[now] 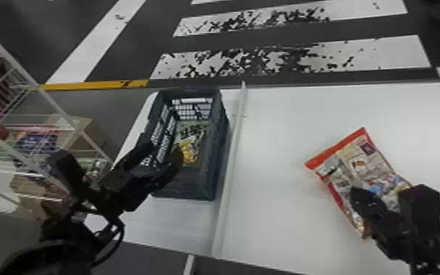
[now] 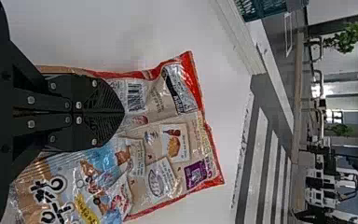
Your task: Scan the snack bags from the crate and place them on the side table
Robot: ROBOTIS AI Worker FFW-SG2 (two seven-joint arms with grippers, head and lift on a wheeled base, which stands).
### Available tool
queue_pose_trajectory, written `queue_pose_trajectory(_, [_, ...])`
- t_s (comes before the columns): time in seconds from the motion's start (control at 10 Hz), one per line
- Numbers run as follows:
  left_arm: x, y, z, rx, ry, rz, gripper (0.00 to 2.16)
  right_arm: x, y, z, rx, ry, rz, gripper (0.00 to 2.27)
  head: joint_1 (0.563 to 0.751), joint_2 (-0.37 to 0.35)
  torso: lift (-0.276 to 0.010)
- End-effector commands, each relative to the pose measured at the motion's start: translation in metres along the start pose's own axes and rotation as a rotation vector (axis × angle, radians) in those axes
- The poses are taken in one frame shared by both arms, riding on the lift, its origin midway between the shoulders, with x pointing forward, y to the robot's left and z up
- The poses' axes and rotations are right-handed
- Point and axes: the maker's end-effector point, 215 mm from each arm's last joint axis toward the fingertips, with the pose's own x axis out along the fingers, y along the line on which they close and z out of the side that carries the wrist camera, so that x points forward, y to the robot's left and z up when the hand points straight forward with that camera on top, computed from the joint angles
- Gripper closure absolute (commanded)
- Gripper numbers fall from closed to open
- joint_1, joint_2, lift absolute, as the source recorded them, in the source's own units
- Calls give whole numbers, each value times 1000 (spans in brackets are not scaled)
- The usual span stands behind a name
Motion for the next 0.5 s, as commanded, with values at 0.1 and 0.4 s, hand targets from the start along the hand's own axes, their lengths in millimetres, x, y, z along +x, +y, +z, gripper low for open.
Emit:
queue_pose_trajectory(0.1, [1, -2, -1, -4, -1, -3, 29, -18, 7, 32, -14, -71, 1, 2013, 695, 298, -94])
queue_pose_trajectory(0.4, [0, -2, -1, -4, 0, -6, 29, -21, 37, 82, -51, -153, 45, 2013, 695, 319, -94])
